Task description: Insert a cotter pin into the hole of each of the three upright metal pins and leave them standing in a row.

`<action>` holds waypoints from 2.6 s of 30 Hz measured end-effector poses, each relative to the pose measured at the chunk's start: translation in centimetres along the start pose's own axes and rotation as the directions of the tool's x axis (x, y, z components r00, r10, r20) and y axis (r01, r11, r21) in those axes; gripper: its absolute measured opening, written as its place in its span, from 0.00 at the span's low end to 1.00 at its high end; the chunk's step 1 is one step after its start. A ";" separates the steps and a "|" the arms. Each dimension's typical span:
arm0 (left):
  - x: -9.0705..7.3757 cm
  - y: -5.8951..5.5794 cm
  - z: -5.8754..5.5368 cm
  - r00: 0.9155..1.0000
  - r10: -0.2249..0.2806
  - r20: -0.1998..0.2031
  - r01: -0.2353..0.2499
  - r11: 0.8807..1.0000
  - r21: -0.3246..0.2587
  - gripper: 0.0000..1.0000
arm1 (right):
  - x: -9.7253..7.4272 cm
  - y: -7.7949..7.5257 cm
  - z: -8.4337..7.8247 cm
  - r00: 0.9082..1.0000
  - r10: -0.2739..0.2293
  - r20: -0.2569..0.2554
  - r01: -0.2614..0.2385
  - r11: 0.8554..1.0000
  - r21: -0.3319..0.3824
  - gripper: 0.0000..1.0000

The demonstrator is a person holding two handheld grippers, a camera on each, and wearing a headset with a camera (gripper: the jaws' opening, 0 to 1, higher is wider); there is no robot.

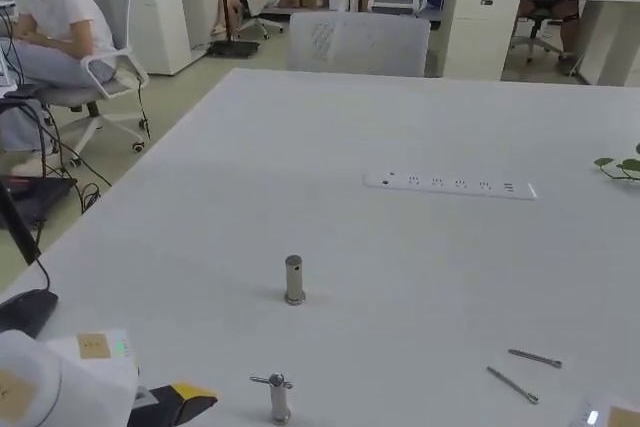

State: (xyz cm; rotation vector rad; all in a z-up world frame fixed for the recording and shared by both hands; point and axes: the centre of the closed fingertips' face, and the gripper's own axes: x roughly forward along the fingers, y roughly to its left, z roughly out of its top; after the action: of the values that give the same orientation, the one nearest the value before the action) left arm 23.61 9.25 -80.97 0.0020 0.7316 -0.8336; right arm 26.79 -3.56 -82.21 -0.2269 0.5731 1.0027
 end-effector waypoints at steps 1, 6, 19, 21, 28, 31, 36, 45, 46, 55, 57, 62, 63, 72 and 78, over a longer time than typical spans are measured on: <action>0.0 0.0 0.0 1.000 0.000 0.000 0.000 1.000 0.000 0.94 | 0.0 0.0 0.0 1.000 0.001 -0.002 -0.001 1.000 -0.007 0.18; -0.2 -0.1 0.1 1.000 0.005 0.004 -0.005 1.000 0.002 0.94 | 0.0 0.1 0.1 1.000 0.001 0.004 -0.001 1.000 -0.015 0.20; -0.6 -0.1 0.5 1.000 0.013 0.020 -0.013 1.000 0.007 0.94 | -1.0 -0.5 1.2 1.000 -0.006 0.028 0.006 1.000 -0.019 0.24; -0.5 -0.2 0.5 1.000 0.012 0.018 -0.012 1.000 0.010 0.94 | -1.2 -0.9 1.1 1.000 -0.019 0.017 0.020 0.999 -0.045 0.24; -0.5 -0.4 0.8 1.000 0.013 0.026 -0.014 1.000 0.018 0.94 | -2.3 -1.1 1.4 1.000 -0.014 0.023 0.015 0.999 -0.045 0.27; -0.5 -0.7 1.0 0.999 0.012 0.032 -0.013 1.000 0.024 0.94 | -2.9 -1.3 1.8 0.999 -0.021 0.031 0.022 0.998 -0.052 0.27; -0.4 -1.2 1.6 0.999 0.007 0.034 -0.008 0.999 0.040 0.94 | -3.8 -1.7 2.2 0.999 -0.027 0.033 0.029 0.997 -0.069 0.28; -0.3 -1.5 1.4 0.999 0.001 0.032 -0.002 0.999 0.044 0.94 | -5.2 -2.9 2.2 0.999 -0.039 0.023 0.041 0.996 -0.084 0.30; -0.3 -1.6 1.2 0.999 -0.002 0.033 0.000 0.999 0.038 0.94 | -5.3 -3.2 2.2 0.999 -0.041 0.020 0.043 0.995 -0.086 0.30; -0.5 -1.9 0.8 0.999 0.002 0.034 -0.003 1.000 0.023 0.94 | -7.0 -7.7 2.0 0.996 -0.086 -0.028 0.081 0.987 -0.141 0.31; -0.6 -2.0 0.8 0.999 0.005 0.032 -0.006 1.000 0.025 0.94 | -7.2 -8.4 1.9 0.995 -0.087 -0.039 0.080 0.985 -0.153 0.31; -0.7 -1.8 0.9 0.999 0.015 0.032 -0.016 1.000 0.023 0.94 | -7.4 -10.5 1.8 0.993 -0.091 -0.073 0.075 0.979 -0.189 0.31; -0.7 -1.9 0.9 0.999 0.016 0.031 -0.016 1.000 0.023 0.94 | -7.4 -10.7 1.8 0.993 -0.092 -0.079 0.075 0.978 -0.193 0.31; -0.9 -1.9 1.3 0.999 0.029 0.028 -0.030 0.999 0.025 0.94 | -6.8 -12.2 2.3 0.991 -0.071 -0.110 0.045 0.974 -0.222 0.31; -0.9 -2.0 1.2 0.999 0.035 0.019 -0.035 0.999 0.023 0.93 | -5.9 -13.0 2.2 0.989 -0.038 -0.145 0.003 0.972 -0.236 0.31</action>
State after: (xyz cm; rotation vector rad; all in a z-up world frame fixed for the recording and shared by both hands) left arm 22.60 8.19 -78.97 0.0277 0.7028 -0.8075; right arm 36.12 -13.82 -78.15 -0.5203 0.5852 1.0393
